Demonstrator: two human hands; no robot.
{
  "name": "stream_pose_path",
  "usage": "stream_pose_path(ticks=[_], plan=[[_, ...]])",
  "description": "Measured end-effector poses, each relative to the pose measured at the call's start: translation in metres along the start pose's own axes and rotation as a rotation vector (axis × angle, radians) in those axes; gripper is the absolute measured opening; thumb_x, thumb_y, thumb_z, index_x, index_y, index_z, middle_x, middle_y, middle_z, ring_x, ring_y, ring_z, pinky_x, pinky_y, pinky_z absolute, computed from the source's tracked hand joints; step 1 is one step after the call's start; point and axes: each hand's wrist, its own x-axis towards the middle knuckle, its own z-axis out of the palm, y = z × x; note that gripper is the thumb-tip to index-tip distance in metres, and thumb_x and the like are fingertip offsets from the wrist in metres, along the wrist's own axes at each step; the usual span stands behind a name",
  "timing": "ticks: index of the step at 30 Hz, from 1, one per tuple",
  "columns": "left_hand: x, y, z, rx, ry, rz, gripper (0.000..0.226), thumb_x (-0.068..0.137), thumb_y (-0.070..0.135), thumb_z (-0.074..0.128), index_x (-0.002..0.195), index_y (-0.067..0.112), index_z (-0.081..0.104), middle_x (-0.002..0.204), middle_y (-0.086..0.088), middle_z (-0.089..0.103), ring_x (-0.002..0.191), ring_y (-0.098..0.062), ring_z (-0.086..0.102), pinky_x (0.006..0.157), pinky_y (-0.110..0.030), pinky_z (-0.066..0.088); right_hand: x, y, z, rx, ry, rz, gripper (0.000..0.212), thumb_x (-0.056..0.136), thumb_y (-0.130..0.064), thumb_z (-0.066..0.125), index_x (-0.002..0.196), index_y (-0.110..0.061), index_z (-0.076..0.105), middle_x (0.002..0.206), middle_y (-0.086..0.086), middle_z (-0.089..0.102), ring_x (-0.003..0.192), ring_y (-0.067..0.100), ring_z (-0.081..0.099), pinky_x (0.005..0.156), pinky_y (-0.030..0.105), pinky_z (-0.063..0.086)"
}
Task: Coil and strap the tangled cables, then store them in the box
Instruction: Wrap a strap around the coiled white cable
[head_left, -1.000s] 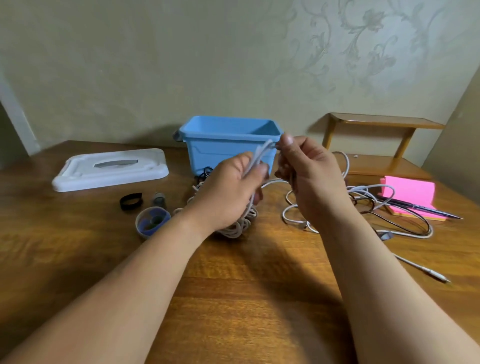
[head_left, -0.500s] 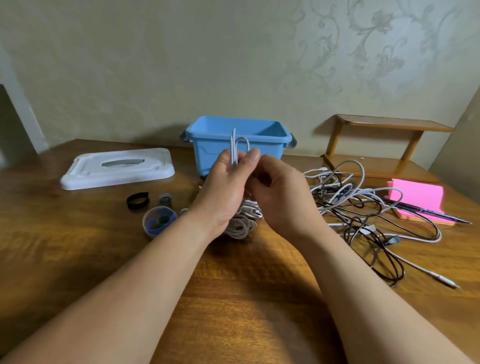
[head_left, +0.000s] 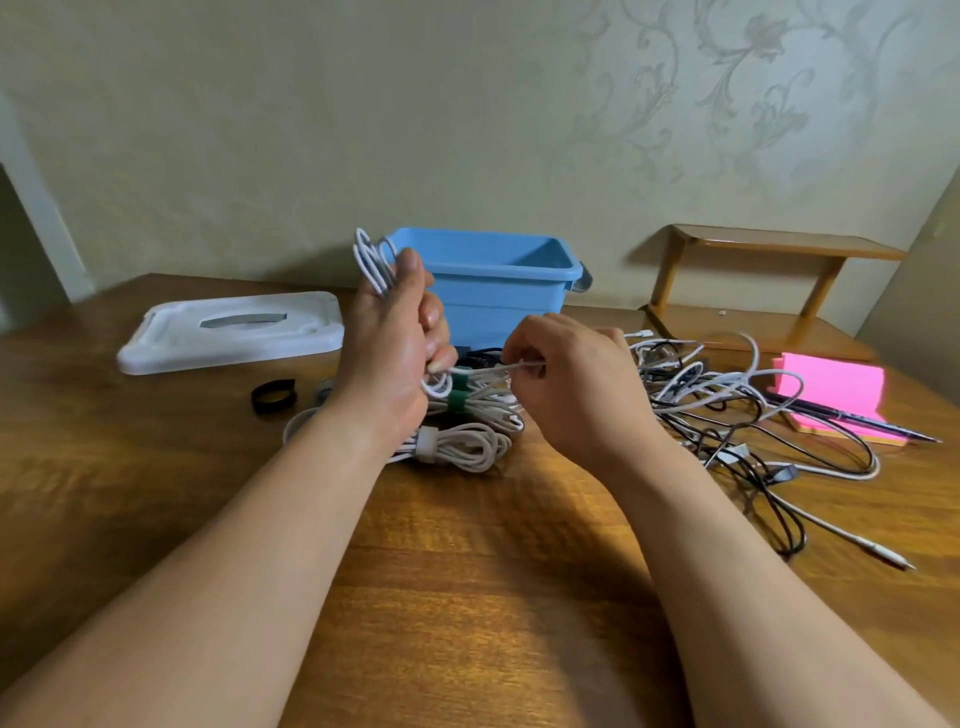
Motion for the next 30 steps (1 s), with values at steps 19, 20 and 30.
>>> stream_pose_path(ticks=[19,20,30], plan=[[-0.024,0.002,0.014,0.674,-0.625,-0.038,0.014,0.105,0.035,0.061,0.104,0.026,0.072,0.086,0.01,0.078,0.082,-0.002,0.073,0.081,-0.016,0.053,0.008,0.007,-0.012,0.179,0.387,0.035,0.033,0.082,-0.015,0.076,0.115,-0.017,0.071,0.115,-0.003,0.073,0.109,0.025,0.067,0.09,0.045,0.048],[-0.025,0.005,0.013,0.675,-0.647,-0.044,0.013,0.1,0.039,0.066,0.104,0.031,0.075,0.094,0.007,0.08,0.091,-0.006,0.075,0.089,-0.024,0.054,0.007,0.007,-0.014,0.212,0.396,0.032,0.032,0.084,-0.014,0.078,0.116,-0.017,0.071,0.114,-0.004,0.074,0.109,0.023,0.068,0.091,0.046,0.051],[-0.008,0.003,-0.001,0.342,-0.24,0.007,0.05,0.111,0.033,0.054,0.065,0.02,0.041,0.053,0.003,0.033,0.055,-0.022,0.05,0.063,-0.03,0.048,0.011,0.015,-0.008,0.366,0.256,0.3,0.008,0.1,-0.028,0.072,0.104,-0.022,0.074,0.086,-0.008,0.074,0.081,0.019,0.069,0.077,0.045,0.057]])
